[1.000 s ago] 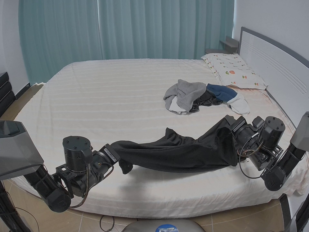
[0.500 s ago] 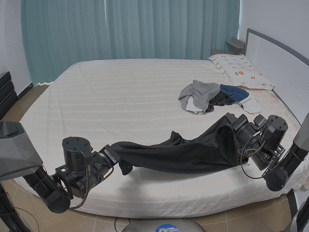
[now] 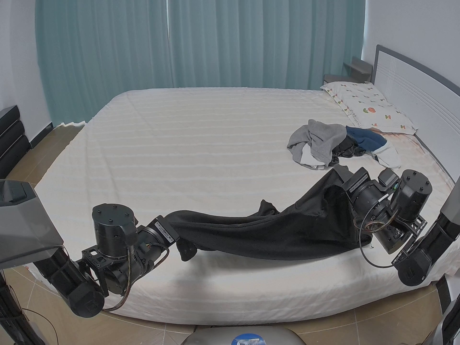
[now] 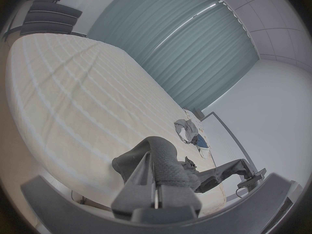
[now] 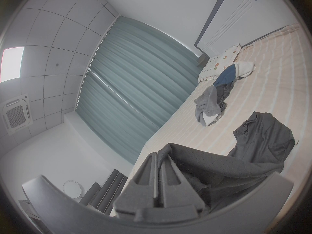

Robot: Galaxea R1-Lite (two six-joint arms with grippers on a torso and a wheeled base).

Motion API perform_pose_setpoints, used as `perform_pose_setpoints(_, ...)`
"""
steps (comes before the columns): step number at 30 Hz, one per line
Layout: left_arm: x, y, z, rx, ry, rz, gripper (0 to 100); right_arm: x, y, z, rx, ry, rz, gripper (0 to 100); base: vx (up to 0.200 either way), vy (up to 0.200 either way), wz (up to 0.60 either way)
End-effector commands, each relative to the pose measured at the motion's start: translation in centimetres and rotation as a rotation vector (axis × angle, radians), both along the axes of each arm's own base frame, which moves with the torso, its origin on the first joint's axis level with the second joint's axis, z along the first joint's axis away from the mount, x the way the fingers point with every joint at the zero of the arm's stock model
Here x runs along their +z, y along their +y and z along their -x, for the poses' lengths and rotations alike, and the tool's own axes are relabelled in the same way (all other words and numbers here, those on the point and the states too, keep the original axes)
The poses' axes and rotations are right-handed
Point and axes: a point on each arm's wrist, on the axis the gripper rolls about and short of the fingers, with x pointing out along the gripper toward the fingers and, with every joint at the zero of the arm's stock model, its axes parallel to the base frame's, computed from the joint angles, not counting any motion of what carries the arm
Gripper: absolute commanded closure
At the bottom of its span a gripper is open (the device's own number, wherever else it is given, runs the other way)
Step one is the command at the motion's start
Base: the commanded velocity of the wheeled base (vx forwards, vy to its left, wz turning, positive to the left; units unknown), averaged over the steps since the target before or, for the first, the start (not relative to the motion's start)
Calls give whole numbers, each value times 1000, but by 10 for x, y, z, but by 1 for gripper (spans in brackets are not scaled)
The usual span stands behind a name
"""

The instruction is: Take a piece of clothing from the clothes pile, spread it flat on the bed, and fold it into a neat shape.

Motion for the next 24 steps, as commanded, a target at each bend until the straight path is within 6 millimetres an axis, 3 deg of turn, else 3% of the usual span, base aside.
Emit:
perform_pose_setpoints(1, 0, 0, 0, 1, 1, 0, 100, 4, 0, 2, 4, -20, -10, 100, 0, 200, 0)
perform_pose_setpoints(6, 0, 0, 0, 1, -1, 1, 100, 2, 0, 5, 5, -10, -1, 100, 0, 200, 0)
perform_pose_setpoints(15, 0, -4, 8, -25, 4, -4, 100, 11, -10, 31, 105, -22, 22, 100, 0, 0, 0)
perform_pose_setpoints(21, 3, -11, 18, -70, 1, -7, 100, 19, -15, 42, 112, -60, 67, 100, -200, 0, 0)
perform_pose_setpoints(24, 17, -10, 24, -81, -43, 7, 100, 36, -21, 55, 103, -132, 74, 100, -200, 0, 0)
